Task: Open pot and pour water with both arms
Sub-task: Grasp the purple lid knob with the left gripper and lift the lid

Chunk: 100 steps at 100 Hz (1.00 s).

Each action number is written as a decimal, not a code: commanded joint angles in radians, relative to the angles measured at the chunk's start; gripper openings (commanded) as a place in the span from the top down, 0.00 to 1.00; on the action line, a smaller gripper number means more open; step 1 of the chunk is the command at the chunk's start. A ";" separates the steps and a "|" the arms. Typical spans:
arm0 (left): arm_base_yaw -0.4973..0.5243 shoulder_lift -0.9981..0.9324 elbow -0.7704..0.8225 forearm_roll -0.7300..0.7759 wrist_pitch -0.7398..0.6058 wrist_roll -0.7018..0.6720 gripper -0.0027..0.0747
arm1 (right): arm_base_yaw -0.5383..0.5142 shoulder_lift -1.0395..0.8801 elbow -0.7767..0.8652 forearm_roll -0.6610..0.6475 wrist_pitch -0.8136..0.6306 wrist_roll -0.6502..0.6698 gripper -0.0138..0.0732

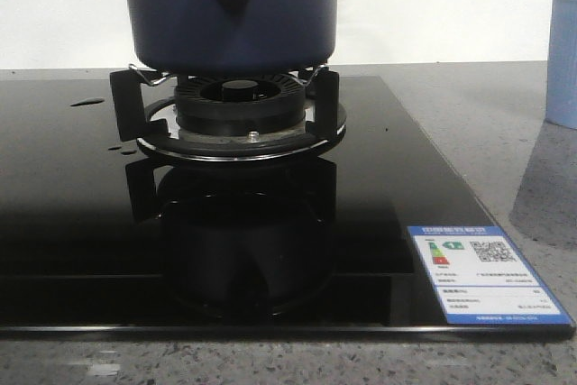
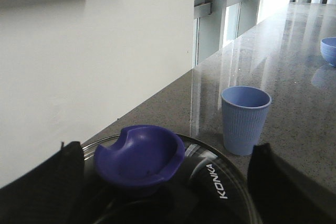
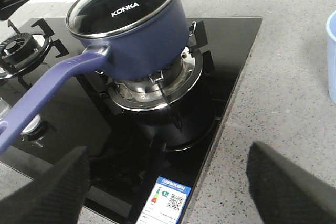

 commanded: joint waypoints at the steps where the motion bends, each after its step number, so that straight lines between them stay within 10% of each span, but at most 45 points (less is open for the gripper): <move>1: -0.026 0.003 -0.053 -0.071 0.041 0.006 0.17 | -0.002 0.019 -0.033 0.021 -0.057 -0.014 0.21; 100: -0.136 0.078 -0.069 -0.150 -0.177 0.031 0.18 | -0.002 0.019 -0.033 0.021 -0.081 -0.014 0.21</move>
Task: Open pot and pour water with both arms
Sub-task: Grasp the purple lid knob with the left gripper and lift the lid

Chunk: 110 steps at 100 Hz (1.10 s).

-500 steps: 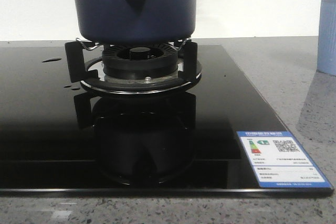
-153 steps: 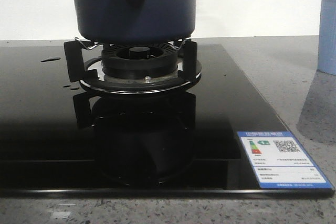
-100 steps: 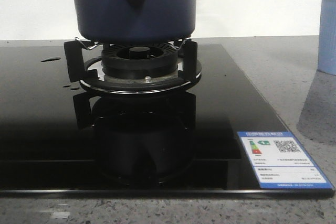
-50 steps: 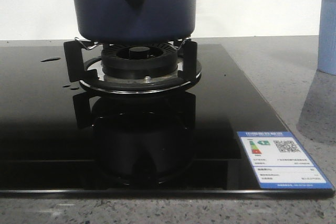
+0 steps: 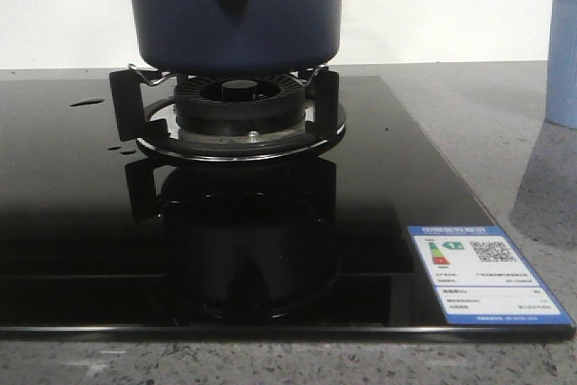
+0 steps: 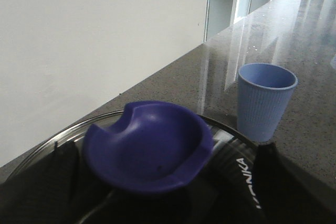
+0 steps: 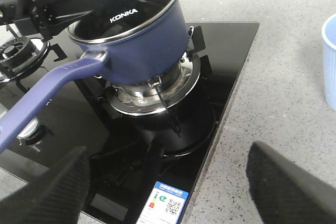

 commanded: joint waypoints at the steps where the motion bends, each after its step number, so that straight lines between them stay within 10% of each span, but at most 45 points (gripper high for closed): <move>1: -0.008 -0.033 -0.027 -0.101 0.009 0.001 0.18 | -0.002 0.019 -0.033 0.023 -0.067 -0.014 0.21; 73: -0.039 0.034 -0.098 -0.101 0.013 0.001 0.19 | -0.002 0.019 -0.033 0.023 -0.075 -0.014 0.21; 110: -0.039 0.034 -0.098 -0.101 0.057 0.001 0.60 | -0.002 0.019 -0.033 0.009 -0.075 -0.014 0.21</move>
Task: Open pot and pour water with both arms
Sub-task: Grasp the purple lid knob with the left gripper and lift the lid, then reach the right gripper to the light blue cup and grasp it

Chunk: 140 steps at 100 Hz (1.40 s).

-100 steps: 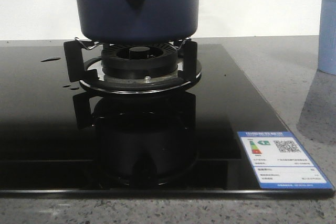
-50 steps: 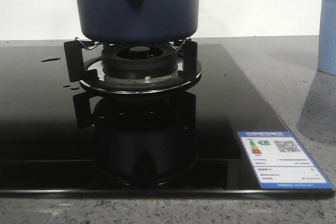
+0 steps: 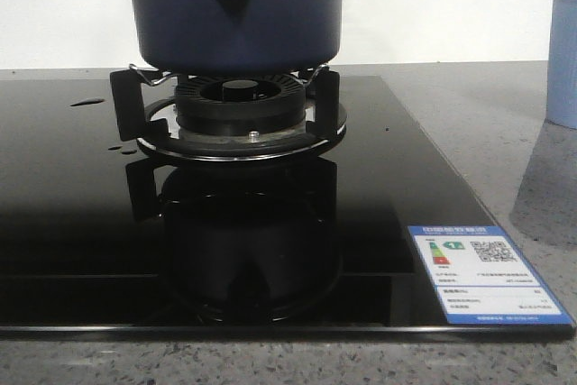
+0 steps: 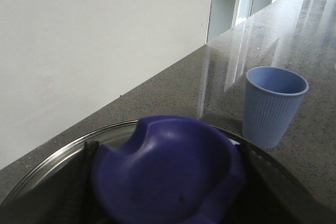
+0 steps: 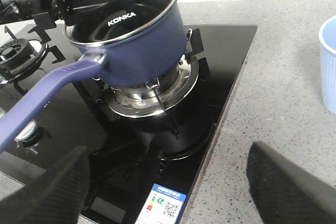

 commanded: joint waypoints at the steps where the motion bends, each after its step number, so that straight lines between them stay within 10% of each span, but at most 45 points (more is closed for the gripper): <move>1: -0.009 -0.038 -0.034 -0.087 0.069 0.001 0.60 | -0.002 0.019 -0.033 0.016 -0.068 -0.013 0.21; 48: -0.008 -0.179 -0.080 -0.079 -0.036 -0.014 0.60 | -0.002 0.019 -0.033 -0.017 -0.084 -0.013 0.21; 72: 0.025 -0.299 -0.076 0.102 -0.075 -0.267 0.60 | -0.002 0.019 -0.033 -0.041 -0.140 -0.013 0.21; 105: 0.104 -0.492 -0.016 0.324 -0.086 -0.484 0.60 | -0.002 0.019 -0.033 -0.497 -0.349 -0.013 0.21; 140: 0.167 -0.661 0.100 0.333 -0.146 -0.500 0.60 | -0.002 0.019 0.082 -0.495 -0.487 0.015 0.21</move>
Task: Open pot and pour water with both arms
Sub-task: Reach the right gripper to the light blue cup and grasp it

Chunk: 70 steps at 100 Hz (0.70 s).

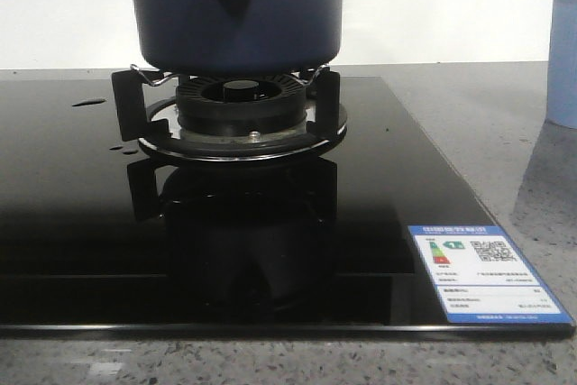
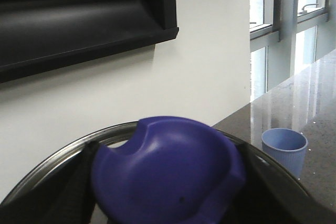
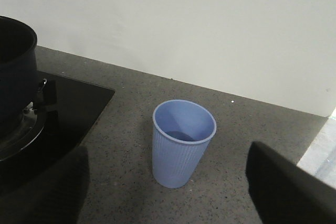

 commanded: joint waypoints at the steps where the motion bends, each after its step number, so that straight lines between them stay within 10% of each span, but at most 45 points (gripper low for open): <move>1: 0.008 -0.038 -0.013 -0.063 -0.044 -0.011 0.60 | -0.002 0.014 0.041 0.013 -0.163 0.005 0.21; 25: 0.008 -0.043 -0.006 -0.063 -0.041 -0.013 0.60 | -0.002 0.014 0.327 0.204 -0.561 0.005 0.21; 70: 0.008 -0.039 -0.006 -0.063 -0.047 -0.013 0.60 | -0.002 0.187 0.373 0.222 -0.648 0.005 0.12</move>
